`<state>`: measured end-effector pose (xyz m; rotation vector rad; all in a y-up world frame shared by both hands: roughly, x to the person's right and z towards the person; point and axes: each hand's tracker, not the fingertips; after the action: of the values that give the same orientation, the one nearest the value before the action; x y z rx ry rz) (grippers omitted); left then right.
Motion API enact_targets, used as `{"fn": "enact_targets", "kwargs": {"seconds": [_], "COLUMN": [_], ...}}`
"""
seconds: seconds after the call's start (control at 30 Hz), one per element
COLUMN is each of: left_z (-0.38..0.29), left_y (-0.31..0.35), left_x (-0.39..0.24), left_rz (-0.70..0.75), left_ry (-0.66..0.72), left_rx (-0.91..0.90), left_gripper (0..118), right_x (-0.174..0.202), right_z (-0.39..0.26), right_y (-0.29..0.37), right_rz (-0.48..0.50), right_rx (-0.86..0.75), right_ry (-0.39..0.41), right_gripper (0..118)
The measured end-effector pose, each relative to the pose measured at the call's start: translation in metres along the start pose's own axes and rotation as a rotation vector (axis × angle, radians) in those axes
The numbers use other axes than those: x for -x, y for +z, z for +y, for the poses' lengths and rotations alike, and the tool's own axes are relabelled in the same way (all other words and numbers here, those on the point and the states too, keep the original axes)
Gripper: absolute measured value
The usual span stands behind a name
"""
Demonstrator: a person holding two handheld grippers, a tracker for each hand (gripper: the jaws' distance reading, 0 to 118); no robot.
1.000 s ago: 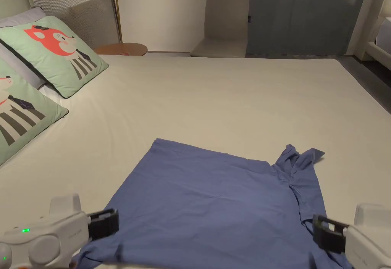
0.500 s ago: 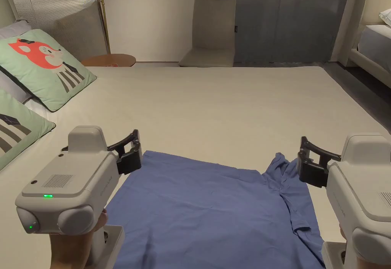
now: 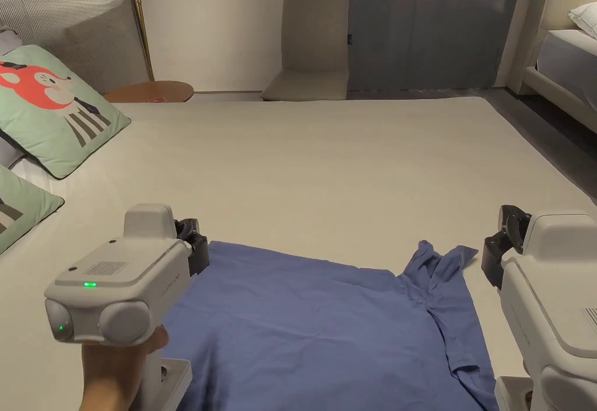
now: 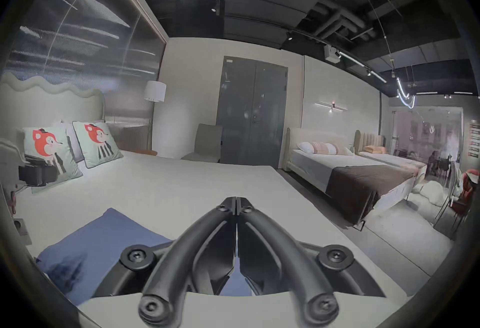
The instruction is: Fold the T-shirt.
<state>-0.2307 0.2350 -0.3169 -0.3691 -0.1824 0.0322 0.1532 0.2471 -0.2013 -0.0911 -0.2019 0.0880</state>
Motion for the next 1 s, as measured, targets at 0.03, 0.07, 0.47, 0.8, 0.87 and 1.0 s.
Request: {"fn": "enact_targets", "kwargs": {"seconds": [0.03, 0.07, 0.47, 0.8, 0.87, 1.0], "left_z": [0.003, 0.005, -0.005, -0.036, -0.046, -0.054], "left_y": [-0.014, -0.023, -0.230, -0.311, -0.319, -0.314], "left_x": [0.004, -0.001, 0.049, 0.054, 0.048, 0.030], "left_rz": [-0.009, -0.018, -0.068, -0.027, -0.037, -0.003], "left_ry": [-0.011, -0.024, 0.034, 0.015, -0.005, -0.101], "left_rx": [0.025, 0.054, 0.481, 0.596, 0.644, 0.615], "left_gripper": [0, 0, 0, 84, 64, 22], "right_x": [0.001, 0.002, 0.002, -0.008, -0.012, -0.017], "right_z": [0.002, 0.001, -0.032, -0.062, -0.071, -0.067], "right_y": [0.003, -0.002, -0.076, -0.105, -0.108, -0.104], "right_rz": [0.003, 0.003, -0.014, -0.048, -0.051, -0.054], "right_rx": [0.003, 0.007, 0.110, 0.206, 0.219, 0.246], "right_ry": [-0.001, -0.001, 0.025, 0.043, 0.037, 0.036], "right_gripper": [1, 1, 1, 1, 1, 1]}}
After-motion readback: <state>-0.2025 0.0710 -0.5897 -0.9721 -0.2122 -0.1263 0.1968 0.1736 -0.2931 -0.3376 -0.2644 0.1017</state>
